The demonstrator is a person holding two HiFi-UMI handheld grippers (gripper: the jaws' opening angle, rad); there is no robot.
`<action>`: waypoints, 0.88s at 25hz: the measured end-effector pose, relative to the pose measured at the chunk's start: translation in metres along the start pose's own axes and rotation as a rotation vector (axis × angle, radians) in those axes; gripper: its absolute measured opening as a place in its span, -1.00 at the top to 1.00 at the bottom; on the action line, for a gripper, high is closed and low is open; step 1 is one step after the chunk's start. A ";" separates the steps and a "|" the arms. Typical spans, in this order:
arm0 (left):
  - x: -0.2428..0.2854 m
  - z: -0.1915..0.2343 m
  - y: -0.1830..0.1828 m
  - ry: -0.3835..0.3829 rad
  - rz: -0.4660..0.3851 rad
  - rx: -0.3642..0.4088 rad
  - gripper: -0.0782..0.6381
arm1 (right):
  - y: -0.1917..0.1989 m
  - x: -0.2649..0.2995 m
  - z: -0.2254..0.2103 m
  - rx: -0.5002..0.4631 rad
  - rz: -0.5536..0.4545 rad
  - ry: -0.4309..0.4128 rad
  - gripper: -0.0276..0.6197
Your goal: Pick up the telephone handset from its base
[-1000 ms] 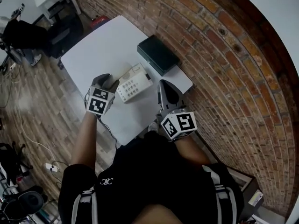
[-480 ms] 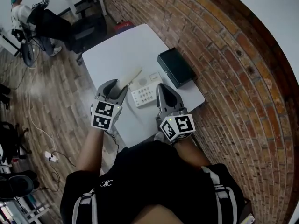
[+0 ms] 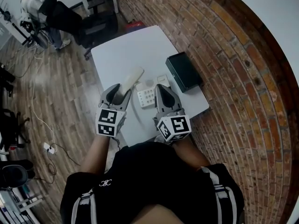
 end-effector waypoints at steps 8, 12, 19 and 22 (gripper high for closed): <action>0.001 0.000 0.002 -0.021 0.002 -0.008 0.27 | 0.004 0.005 -0.002 -0.011 0.012 0.003 0.92; 0.002 -0.001 0.000 -0.033 -0.016 -0.016 0.27 | 0.005 0.005 -0.008 -0.009 0.016 0.024 0.92; -0.001 0.000 -0.001 -0.056 -0.034 -0.041 0.27 | 0.007 0.004 -0.015 -0.025 0.025 0.073 0.92; -0.001 0.000 -0.002 -0.062 -0.039 -0.043 0.27 | 0.009 0.004 -0.017 -0.030 0.034 0.093 0.92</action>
Point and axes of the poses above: the fingertips, and each gripper's own axes: x forward along the fingers, z to its left, y out of its underside, the point moved 6 cm from there along -x, backward along the fingers, and after that the axes turned 6 degrees about x, right-handed, at the moved point
